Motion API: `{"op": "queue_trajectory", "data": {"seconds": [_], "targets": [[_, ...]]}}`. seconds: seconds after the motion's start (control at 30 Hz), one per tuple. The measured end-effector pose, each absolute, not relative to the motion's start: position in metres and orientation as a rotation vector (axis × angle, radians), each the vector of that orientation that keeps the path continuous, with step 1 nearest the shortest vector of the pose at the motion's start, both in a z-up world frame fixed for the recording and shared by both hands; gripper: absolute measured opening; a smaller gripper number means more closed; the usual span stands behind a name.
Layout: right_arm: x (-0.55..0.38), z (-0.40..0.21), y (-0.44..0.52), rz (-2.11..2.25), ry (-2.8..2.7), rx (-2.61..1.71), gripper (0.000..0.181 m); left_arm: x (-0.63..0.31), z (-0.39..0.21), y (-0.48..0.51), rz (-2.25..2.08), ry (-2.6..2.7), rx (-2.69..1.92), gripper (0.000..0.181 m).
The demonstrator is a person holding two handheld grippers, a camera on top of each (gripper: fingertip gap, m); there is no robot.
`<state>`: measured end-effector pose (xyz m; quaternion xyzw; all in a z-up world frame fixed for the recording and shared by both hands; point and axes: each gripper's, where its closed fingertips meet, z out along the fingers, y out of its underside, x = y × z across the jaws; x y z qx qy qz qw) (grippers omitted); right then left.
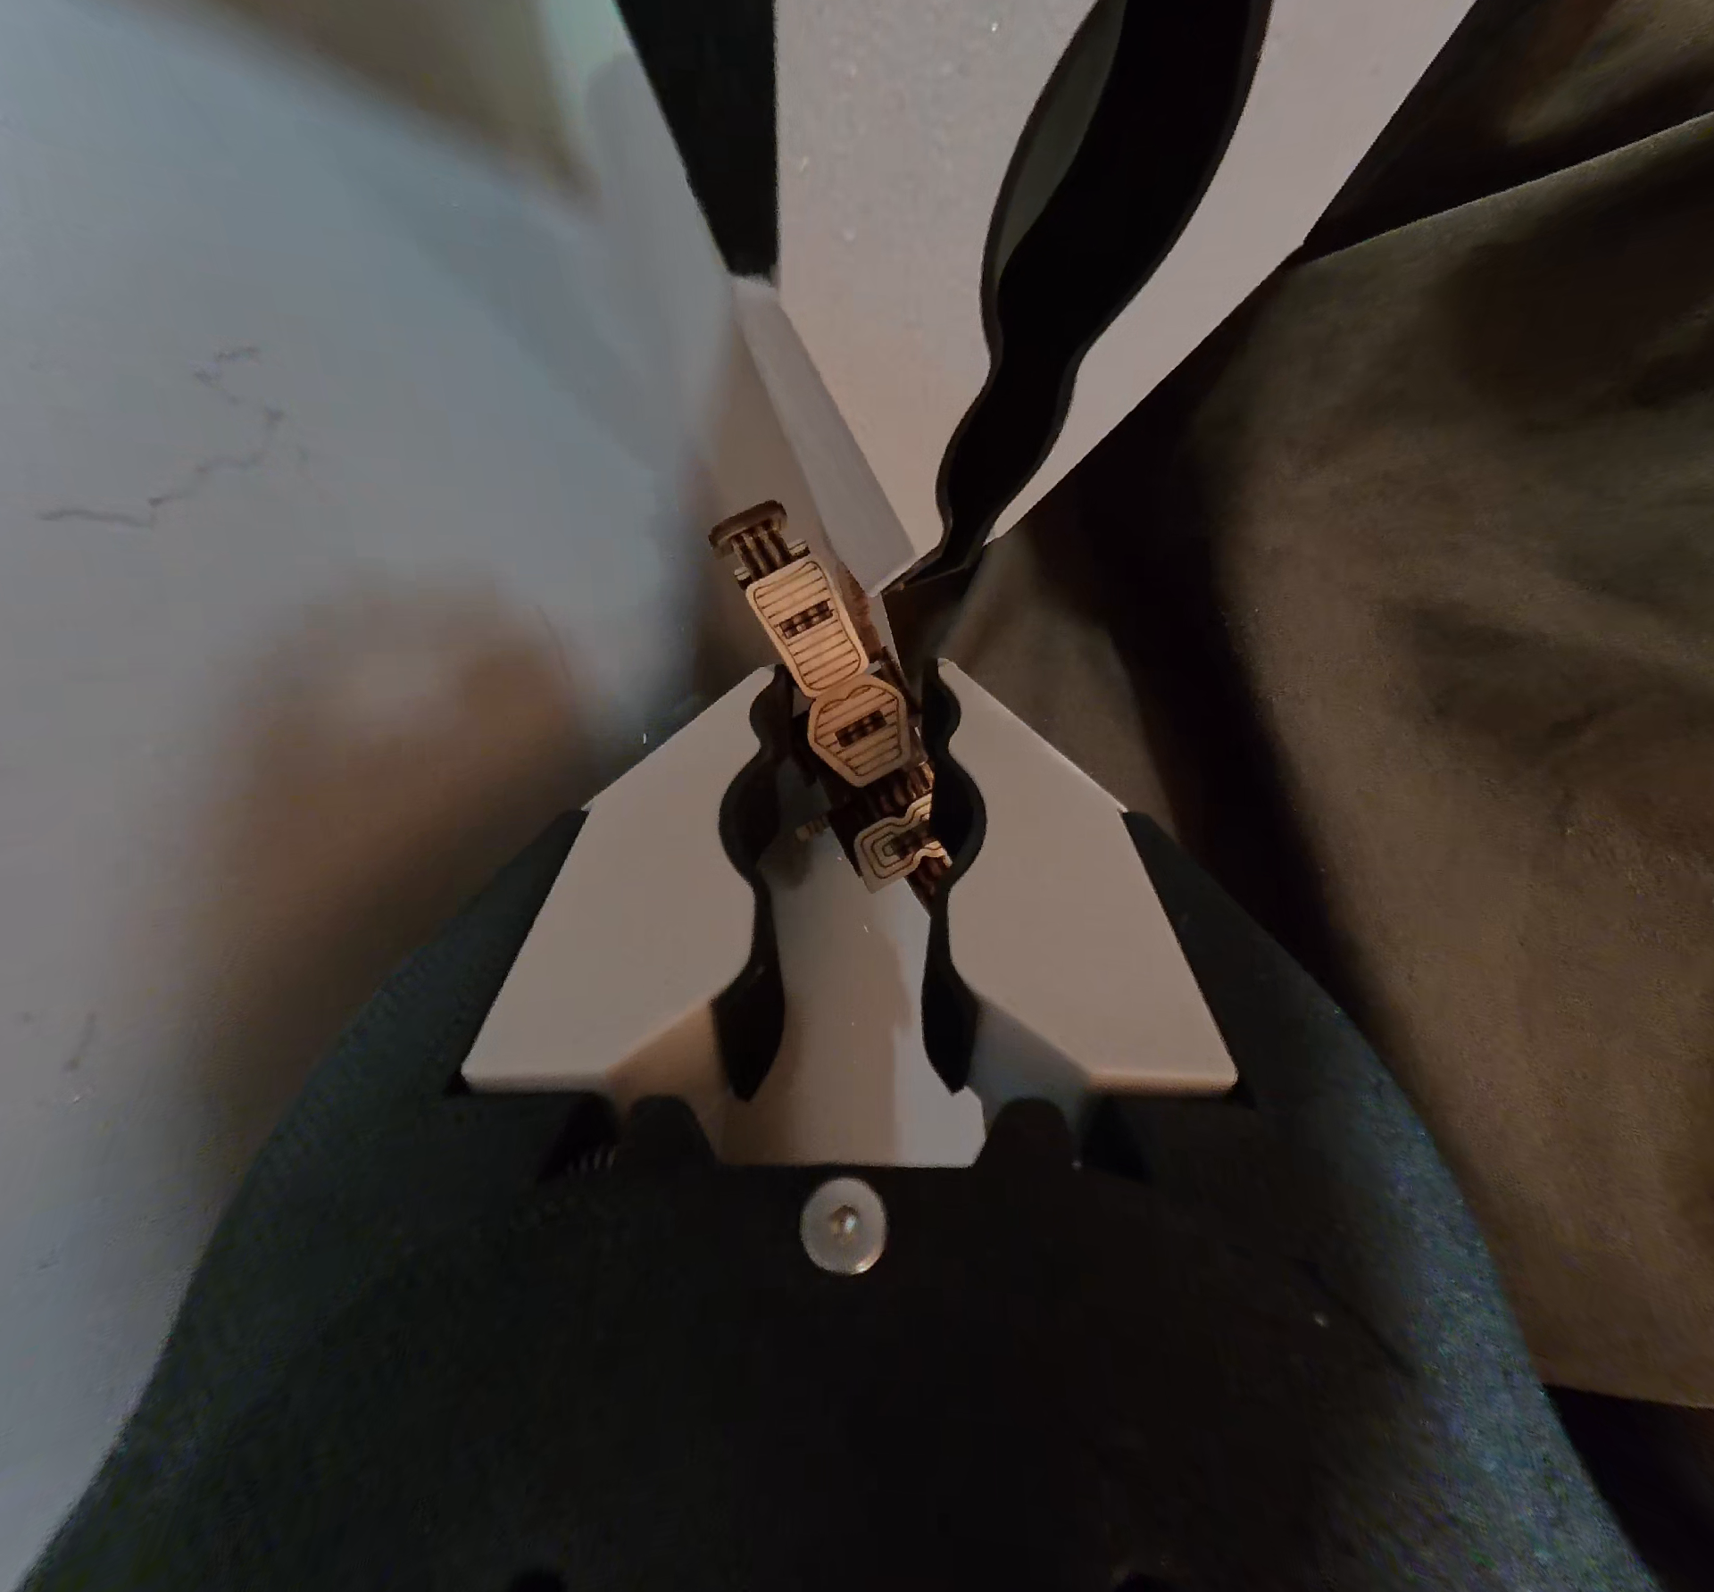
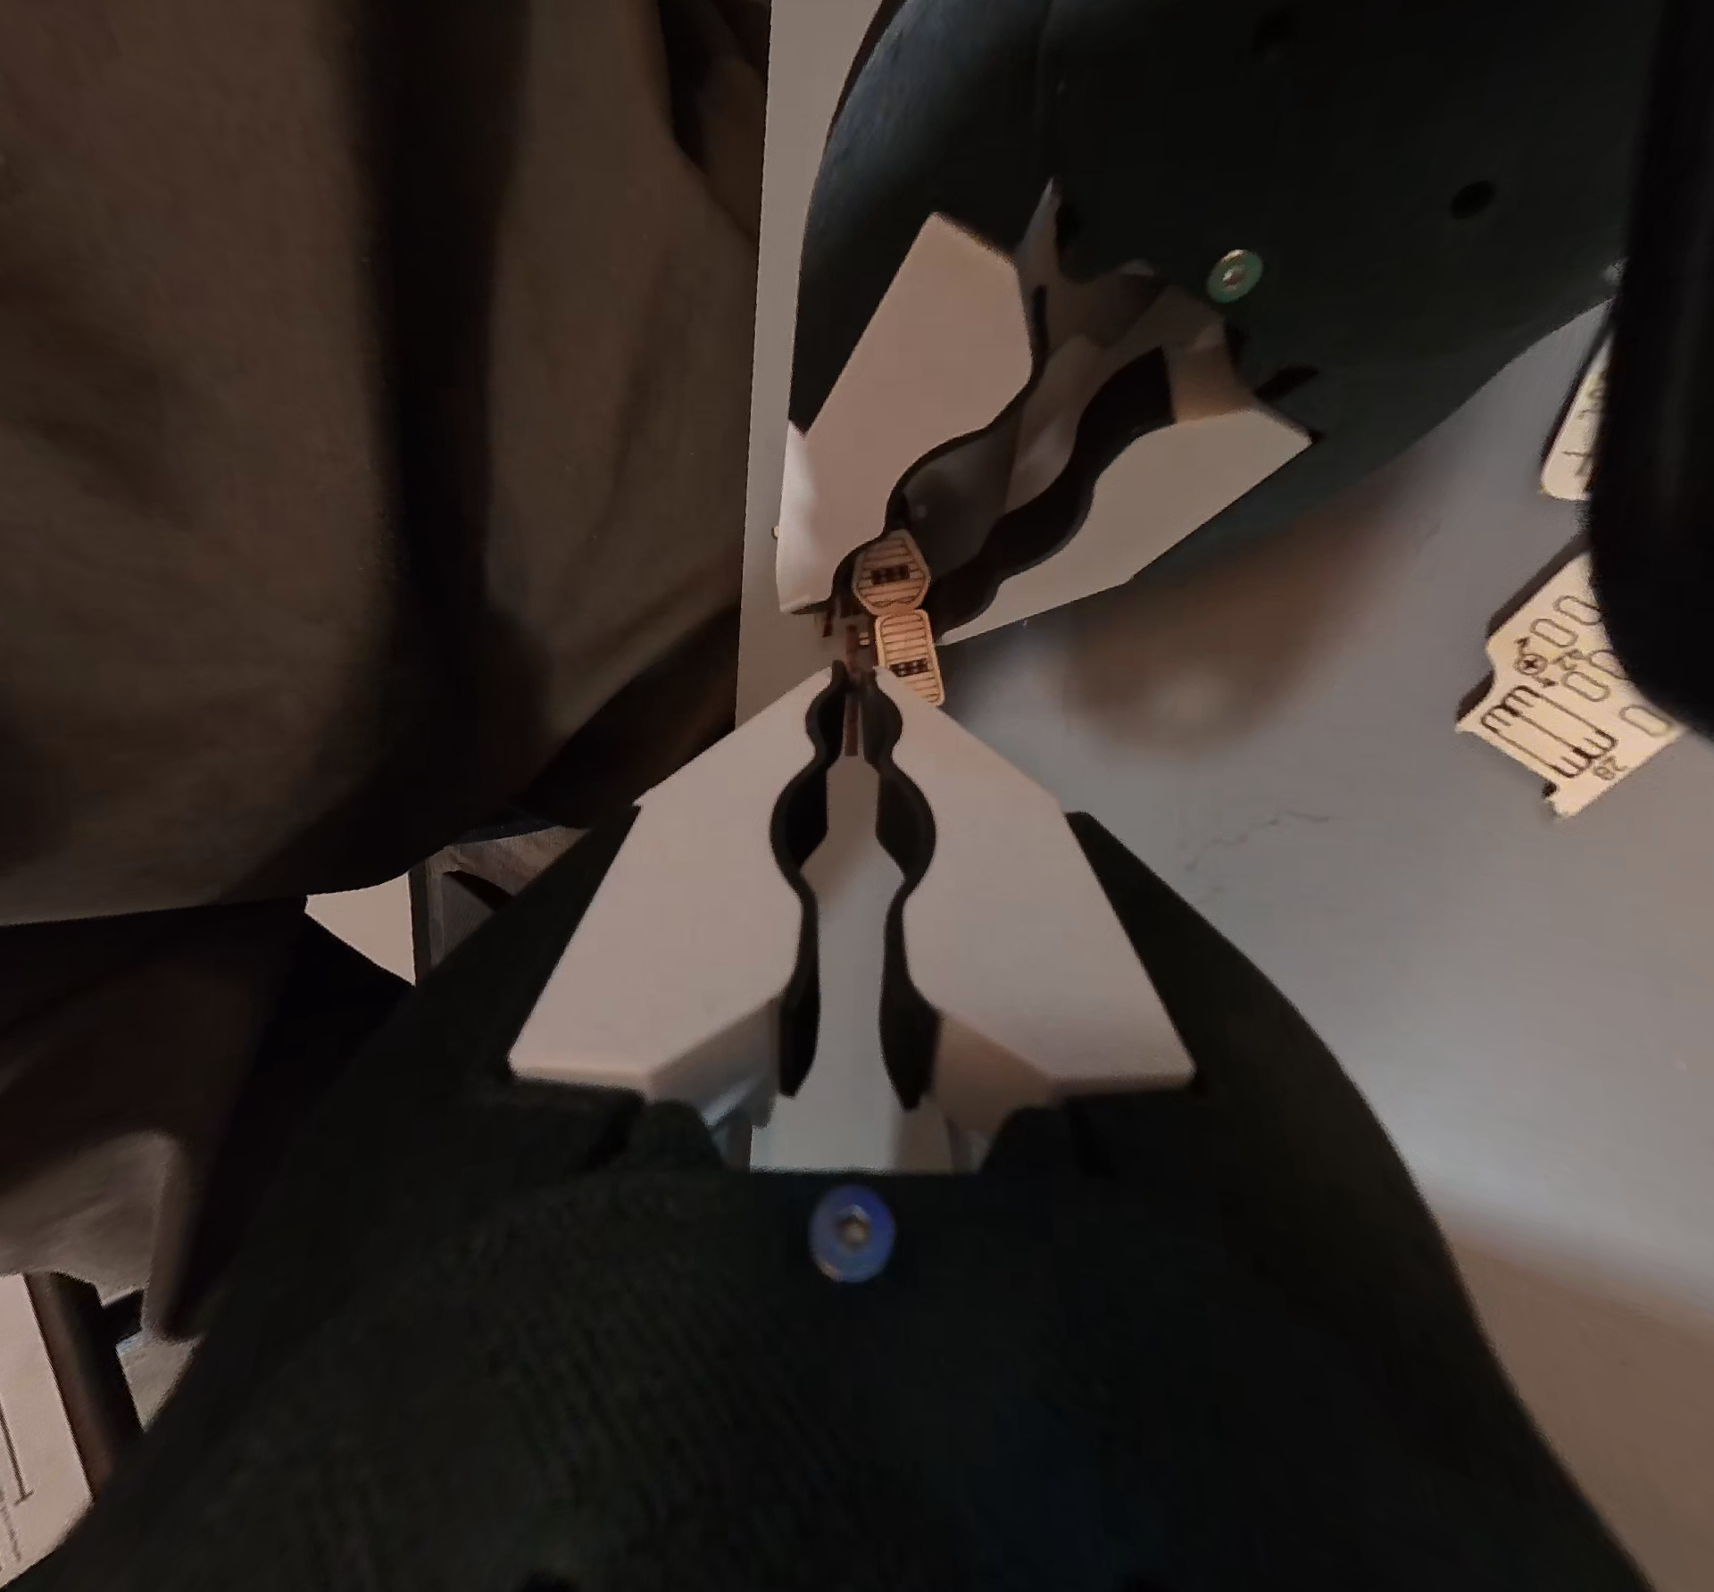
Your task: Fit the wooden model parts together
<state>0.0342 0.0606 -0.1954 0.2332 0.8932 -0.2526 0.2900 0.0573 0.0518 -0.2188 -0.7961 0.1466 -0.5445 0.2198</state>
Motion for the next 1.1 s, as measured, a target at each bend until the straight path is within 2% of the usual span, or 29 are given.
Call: {"op": "queue_trajectory", "data": {"seconds": [1.1], "targets": [[0.0309,-0.1945,0.0639,-0.844,2.32,0.669,0.0,0.0565,-0.2165,0.0531,-1.519,0.389,-2.184,0.025]]}}
